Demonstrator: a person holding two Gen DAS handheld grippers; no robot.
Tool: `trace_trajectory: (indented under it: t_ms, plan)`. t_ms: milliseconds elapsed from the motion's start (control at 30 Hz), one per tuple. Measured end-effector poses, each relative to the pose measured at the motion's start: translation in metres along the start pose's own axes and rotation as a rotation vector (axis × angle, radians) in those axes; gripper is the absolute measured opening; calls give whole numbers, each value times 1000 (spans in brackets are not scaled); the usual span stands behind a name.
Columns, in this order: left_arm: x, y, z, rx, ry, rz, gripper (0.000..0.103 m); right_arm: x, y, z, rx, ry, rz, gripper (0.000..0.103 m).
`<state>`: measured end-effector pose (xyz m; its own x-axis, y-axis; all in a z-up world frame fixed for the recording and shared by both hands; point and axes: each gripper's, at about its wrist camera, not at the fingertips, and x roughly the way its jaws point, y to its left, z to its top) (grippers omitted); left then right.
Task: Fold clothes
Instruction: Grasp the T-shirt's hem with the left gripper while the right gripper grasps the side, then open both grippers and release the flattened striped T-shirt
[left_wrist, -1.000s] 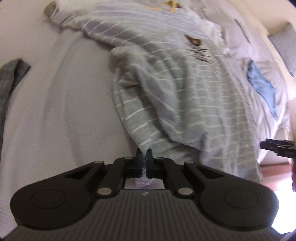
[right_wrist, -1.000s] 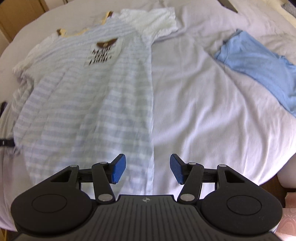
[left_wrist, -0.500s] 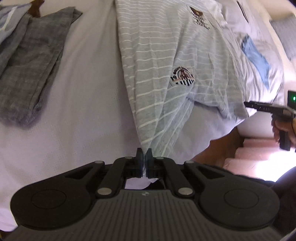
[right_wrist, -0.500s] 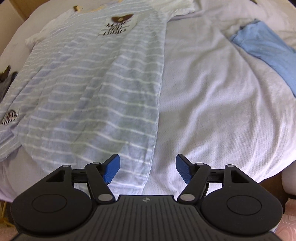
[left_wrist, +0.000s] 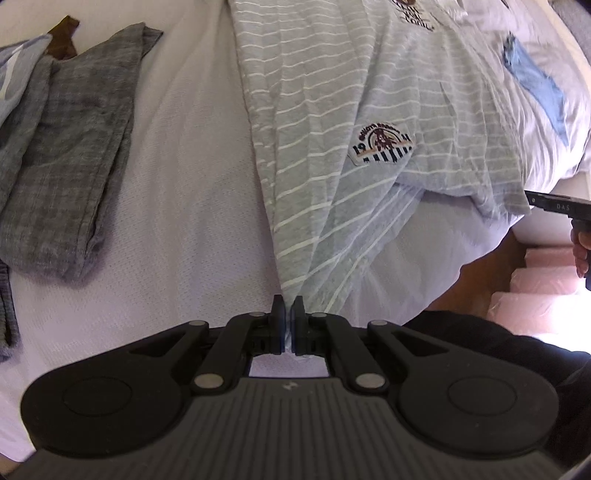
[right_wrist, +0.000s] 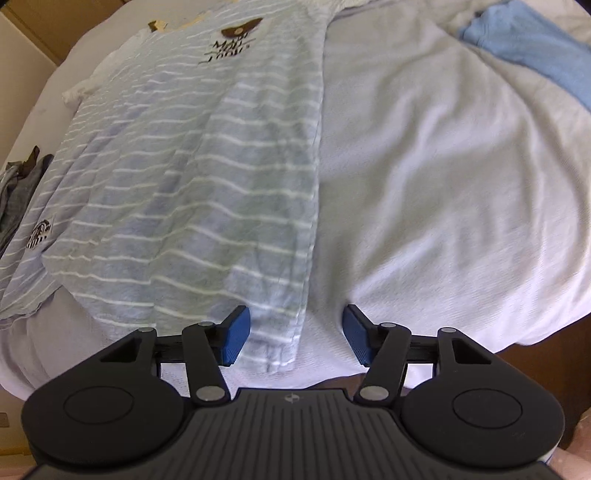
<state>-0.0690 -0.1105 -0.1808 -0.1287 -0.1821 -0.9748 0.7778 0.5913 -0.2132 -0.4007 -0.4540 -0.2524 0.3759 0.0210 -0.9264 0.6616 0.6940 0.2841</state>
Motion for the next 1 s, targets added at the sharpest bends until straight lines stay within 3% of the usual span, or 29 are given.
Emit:
trace_trajectory:
  t_ms: [33,100,167,233,267,300,400,500,633,767,900,1000]
  plan:
    - [0,0,0,4,1,5,0,3,-1,-2,16,0,11,54]
    - [0,-2,0,12,2,12,0,6,-2,-6,51,-1,34,37]
    - [1,-4,0,18,2,17,0,6,-1,-7,77,-4,51,33]
    - [0,-5,0,24,-4,22,0,4,-3,-7,84,-2,51,21]
    - [0,-5,-1,25,-9,24,0,4,-5,-6,90,5,51,4]
    - [-3,-5,-1,29,-17,27,0,2,-7,-5,95,15,44,2]
    - [-15,-3,1,29,-52,10,0,-18,-6,4,27,25,-10,0]
    - [-26,0,4,34,-66,-31,0,-52,-13,25,-27,-31,-147,0]
    - [-25,-8,0,77,-25,-110,0,-83,-23,45,-50,-55,-245,0]
    - [-18,-14,-7,93,19,-163,0,-92,-4,44,-172,-9,-317,0]
    - [-11,-16,-9,96,41,-163,0,-98,0,35,-224,49,-367,0]
    - [0,-13,-6,80,53,-134,0,-94,-2,33,-191,62,-378,0]
